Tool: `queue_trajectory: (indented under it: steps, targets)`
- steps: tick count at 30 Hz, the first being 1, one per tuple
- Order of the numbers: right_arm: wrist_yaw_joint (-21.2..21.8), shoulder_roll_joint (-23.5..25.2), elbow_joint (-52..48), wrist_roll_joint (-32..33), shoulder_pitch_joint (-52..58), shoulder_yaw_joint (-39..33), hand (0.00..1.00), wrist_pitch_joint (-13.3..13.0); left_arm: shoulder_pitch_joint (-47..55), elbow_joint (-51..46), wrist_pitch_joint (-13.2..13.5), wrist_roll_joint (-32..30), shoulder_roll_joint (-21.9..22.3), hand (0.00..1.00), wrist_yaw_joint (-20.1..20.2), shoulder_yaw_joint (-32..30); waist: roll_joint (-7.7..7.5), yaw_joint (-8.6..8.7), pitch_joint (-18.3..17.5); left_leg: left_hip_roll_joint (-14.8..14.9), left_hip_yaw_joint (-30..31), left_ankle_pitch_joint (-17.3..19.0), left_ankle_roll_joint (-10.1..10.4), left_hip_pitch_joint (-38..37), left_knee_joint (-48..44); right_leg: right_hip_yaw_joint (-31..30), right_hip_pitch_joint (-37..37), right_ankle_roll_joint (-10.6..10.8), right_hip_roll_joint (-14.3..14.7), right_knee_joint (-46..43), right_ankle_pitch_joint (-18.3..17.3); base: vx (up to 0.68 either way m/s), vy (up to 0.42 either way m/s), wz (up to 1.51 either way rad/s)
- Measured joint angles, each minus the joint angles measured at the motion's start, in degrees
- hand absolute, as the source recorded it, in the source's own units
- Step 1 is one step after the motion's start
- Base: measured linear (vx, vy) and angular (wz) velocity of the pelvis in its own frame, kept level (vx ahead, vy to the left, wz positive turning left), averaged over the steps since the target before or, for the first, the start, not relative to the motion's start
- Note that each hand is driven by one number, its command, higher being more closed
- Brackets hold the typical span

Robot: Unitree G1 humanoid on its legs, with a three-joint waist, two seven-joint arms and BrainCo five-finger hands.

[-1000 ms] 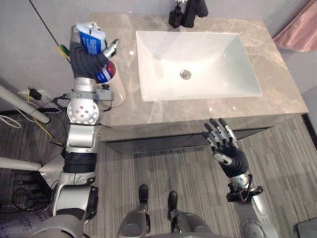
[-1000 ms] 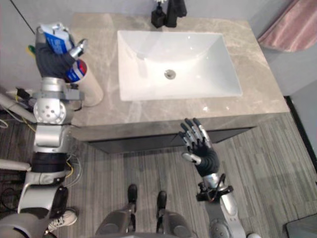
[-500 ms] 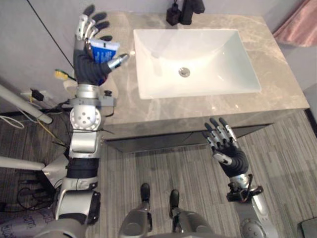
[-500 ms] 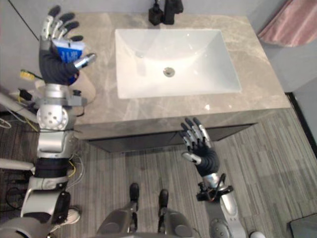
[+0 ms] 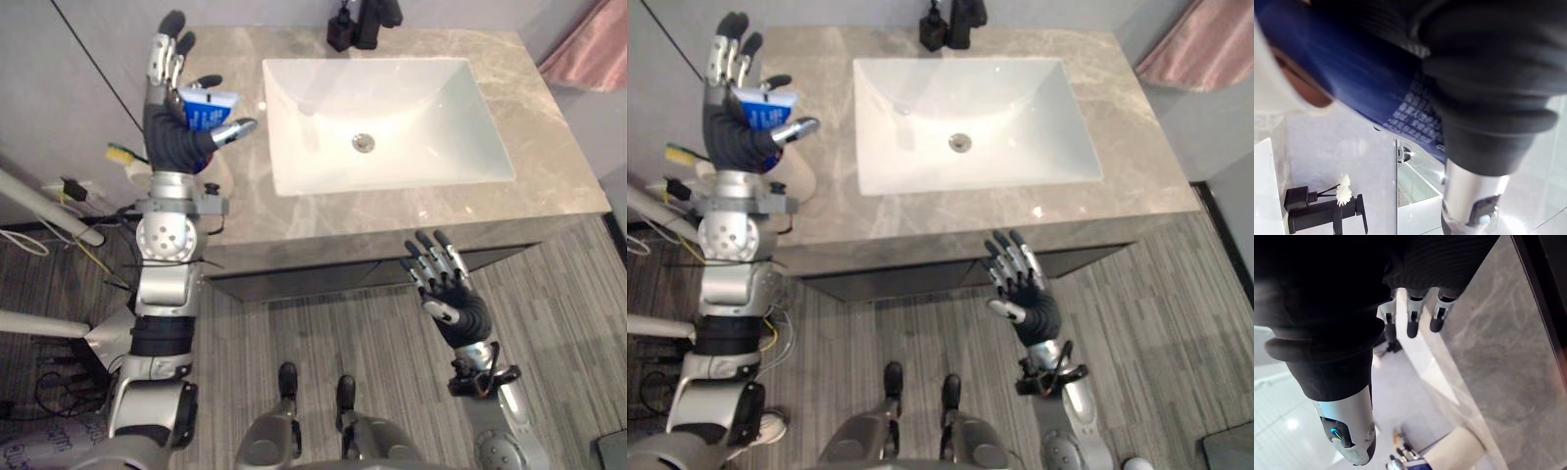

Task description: Organize washtable

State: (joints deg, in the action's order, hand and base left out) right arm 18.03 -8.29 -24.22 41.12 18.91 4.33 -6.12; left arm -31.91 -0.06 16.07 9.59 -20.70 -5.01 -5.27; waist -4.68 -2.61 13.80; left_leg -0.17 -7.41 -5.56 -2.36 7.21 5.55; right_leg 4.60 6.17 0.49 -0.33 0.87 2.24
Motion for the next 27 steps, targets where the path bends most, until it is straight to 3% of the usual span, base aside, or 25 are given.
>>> queue_trajectory:
  steps: [15, 19, 27]
  targets:
    - [0.83, -0.27, 0.01, 1.09, 0.08, 0.03, 0.0, 0.0, -0.75, 3.22, -0.81, 0.58, -3.27, 0.0, -1.54, -2.05, 0.36, 0.12, -0.62, -0.22, -0.54, -0.27, 0.19, -0.04, 0.29, -0.21, 0.1, -0.07, -0.2, 0.13, 0.01, 0.0, 0.0, 0.0]
    - [0.79, -0.89, 0.02, 1.12, 0.03, 0.18, 0.0, -0.03, -1.99, 5.34, -1.37, 1.25, -3.27, 0.0, -1.56, -1.48, 0.63, 0.15, -2.27, -0.39, -0.74, -0.28, 0.18, 0.05, 0.02, -0.53, 0.15, -0.08, -0.33, 0.45, 0.02, 0.0, 0.0, -0.02]
    - [0.62, -1.3, 0.02, 1.14, -1.03, 0.98, 0.0, -0.04, -8.13, 7.64, -1.45, 1.45, -4.82, 0.0, -1.82, 1.35, 0.61, 0.23, -2.29, -0.33, -2.19, -0.27, 0.17, 0.2, 0.0, -1.87, 0.9, -0.13, -0.3, 0.41, 0.29, 0.0, 0.007, -0.08]
